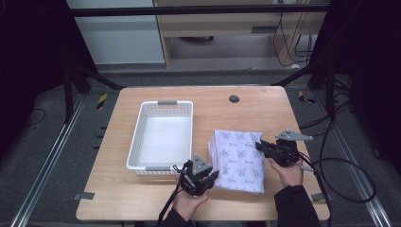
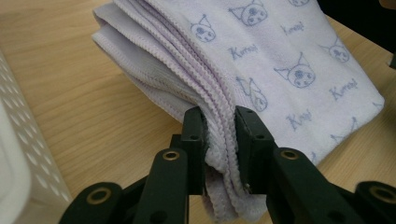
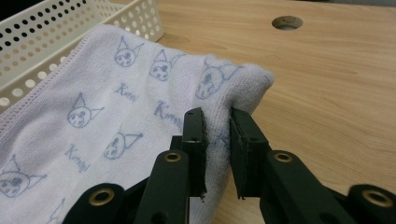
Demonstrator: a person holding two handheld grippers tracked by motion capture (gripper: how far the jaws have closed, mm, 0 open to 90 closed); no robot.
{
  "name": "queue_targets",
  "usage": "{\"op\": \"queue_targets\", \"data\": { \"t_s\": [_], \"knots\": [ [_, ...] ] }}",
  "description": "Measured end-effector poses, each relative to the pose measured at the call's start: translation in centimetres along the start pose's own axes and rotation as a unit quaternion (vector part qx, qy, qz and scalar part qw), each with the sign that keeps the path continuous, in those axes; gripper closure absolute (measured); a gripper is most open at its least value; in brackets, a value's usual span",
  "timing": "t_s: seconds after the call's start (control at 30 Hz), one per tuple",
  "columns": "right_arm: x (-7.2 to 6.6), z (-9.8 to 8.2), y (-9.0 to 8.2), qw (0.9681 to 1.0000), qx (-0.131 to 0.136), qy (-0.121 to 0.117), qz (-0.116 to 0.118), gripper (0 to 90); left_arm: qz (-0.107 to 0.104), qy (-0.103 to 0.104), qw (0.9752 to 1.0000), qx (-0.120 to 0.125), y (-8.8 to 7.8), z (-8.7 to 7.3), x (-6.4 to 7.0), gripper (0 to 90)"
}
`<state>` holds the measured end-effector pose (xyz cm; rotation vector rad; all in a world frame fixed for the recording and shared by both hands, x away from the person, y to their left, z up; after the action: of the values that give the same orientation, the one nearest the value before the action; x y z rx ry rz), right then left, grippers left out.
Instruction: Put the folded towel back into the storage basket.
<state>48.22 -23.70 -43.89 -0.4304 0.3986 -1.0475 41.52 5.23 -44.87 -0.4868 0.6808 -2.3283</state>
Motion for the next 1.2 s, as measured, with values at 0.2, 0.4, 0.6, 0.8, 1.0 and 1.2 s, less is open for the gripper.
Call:
{"op": "queue_targets", "data": {
  "t_s": [0.2,0.4,0.6,0.8,1.0,1.2],
  "knots": [
    [-0.7,0.9,-1.1,0.9998,0.018,-0.011,0.002,77.5,0.001,0.010,0.9999,0.005,-1.3,0.9,-0.1,73.6],
    [-1.3,1.5,-1.7,0.9993,0.033,-0.015,0.005,77.6,0.002,0.016,0.9998,0.015,-2.9,1.9,-0.4,73.6],
    [-1.8,2.3,-2.0,0.9988,0.043,-0.021,0.005,77.7,0.004,0.022,0.9996,0.015,-3.4,2.3,-0.5,73.6],
    [-2.4,3.1,-2.2,0.9984,0.049,-0.029,0.003,77.8,0.005,0.024,0.9995,0.020,-4.0,2.6,-0.8,73.5],
    [-3.4,4.3,-2.1,0.9977,0.059,-0.031,0.003,78.0,0.016,0.028,0.9990,0.031,-5.4,3.1,-1.4,73.6],
    [-4.6,5.5,-1.6,0.9968,0.070,-0.035,0.009,78.1,0.020,0.021,0.9986,0.044,-6.9,3.3,-2.6,73.6]
  ]
}}
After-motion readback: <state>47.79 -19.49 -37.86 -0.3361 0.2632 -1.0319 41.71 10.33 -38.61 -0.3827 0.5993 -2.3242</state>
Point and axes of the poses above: each handheld gripper's, and its own axes: y roughly forward along the jaws, z roughly out of its top, x roughly to its right, the point moved 1 cm from there along y, roughly forward along the jaws, and after that the axes turned 5 degrees about -z, right-handed, at the moved point
